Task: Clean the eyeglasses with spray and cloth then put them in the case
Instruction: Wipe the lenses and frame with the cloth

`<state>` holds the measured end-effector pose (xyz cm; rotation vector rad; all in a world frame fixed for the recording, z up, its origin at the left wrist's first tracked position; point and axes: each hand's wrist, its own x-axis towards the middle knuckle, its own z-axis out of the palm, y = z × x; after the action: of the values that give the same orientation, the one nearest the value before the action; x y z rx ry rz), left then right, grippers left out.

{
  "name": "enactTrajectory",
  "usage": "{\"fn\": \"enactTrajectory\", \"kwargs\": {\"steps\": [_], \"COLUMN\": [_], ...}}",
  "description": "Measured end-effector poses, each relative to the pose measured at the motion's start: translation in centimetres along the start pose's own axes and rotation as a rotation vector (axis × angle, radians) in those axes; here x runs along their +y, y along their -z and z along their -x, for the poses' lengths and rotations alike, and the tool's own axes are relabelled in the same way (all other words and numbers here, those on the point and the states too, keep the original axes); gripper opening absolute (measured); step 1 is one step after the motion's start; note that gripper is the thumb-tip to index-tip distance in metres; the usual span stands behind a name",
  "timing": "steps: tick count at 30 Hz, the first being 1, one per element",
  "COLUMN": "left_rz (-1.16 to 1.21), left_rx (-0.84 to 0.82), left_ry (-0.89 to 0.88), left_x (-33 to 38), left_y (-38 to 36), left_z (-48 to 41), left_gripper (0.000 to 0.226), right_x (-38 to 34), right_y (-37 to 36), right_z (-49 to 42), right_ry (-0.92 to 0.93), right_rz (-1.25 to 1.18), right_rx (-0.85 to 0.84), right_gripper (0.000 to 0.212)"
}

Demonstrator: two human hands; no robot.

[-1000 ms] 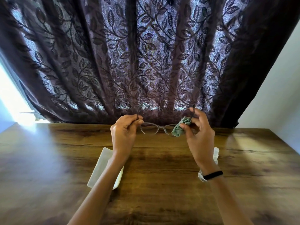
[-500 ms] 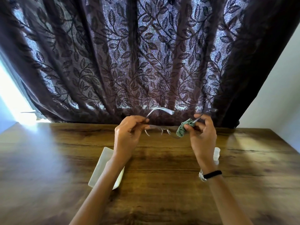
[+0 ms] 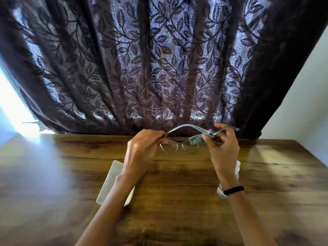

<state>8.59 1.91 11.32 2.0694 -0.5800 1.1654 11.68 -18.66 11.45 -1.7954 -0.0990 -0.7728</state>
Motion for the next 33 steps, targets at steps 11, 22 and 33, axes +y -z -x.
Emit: {"fn": "enactTrajectory", "kwargs": {"steps": [11,22,33], "left_rz": [-0.038,-0.072,-0.076], "left_rx": [-0.018,-0.01,0.024], "left_ry": [-0.018,0.017,0.092], "left_x": [-0.2,-1.0,-0.8], "left_y": [0.1,-0.5,-0.7], "left_z": [0.3,0.6,0.4], "left_gripper": [0.02,0.019,0.019], "right_x": [-0.5,-1.3,-1.8], "right_y": [0.9,1.7,2.0], "right_z": [-0.4,-0.4,-0.1], "right_ry": [0.111,0.257,0.395], "right_rz": [-0.043,-0.108,-0.166], "right_rx": [0.107,0.202,0.29], "right_gripper": [0.04,0.037,0.036]}}
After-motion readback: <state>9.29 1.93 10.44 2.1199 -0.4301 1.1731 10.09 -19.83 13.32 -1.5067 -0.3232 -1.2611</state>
